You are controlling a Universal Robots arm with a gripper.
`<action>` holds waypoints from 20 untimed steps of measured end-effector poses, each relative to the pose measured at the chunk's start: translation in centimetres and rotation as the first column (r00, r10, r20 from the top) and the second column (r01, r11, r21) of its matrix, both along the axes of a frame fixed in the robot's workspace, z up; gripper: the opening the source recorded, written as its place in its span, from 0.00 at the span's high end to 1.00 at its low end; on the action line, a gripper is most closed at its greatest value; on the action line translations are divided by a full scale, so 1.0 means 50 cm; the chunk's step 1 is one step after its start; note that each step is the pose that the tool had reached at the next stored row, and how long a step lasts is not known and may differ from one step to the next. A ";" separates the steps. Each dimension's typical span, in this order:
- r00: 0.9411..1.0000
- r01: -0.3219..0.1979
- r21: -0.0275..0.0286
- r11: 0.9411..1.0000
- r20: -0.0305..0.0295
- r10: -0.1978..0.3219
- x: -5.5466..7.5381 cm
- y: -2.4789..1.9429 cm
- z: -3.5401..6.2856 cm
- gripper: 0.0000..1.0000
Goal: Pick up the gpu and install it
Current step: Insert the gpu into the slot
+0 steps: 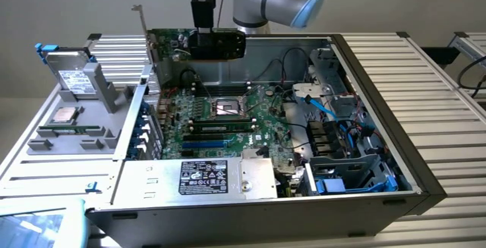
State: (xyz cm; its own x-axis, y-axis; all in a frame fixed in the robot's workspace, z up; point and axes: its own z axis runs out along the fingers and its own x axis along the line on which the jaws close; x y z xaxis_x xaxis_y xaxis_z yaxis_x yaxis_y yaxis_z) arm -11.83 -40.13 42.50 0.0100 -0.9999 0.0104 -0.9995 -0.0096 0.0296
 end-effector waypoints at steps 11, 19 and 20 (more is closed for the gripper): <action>1.000 0.000 0.019 1.000 0.000 0.000 0.000 -0.0133 -0.041 0.72; 1.000 0.000 0.044 0.999 0.000 0.000 0.000 -0.0448 -0.068 0.72; 1.000 0.000 0.048 0.999 0.000 0.000 0.000 -0.0504 -0.072 0.72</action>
State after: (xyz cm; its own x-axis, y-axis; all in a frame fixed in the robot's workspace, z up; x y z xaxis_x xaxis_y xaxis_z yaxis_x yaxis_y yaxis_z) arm -11.83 -42.65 38.92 0.0100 -0.9993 -0.0373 -0.9995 -0.0111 0.0291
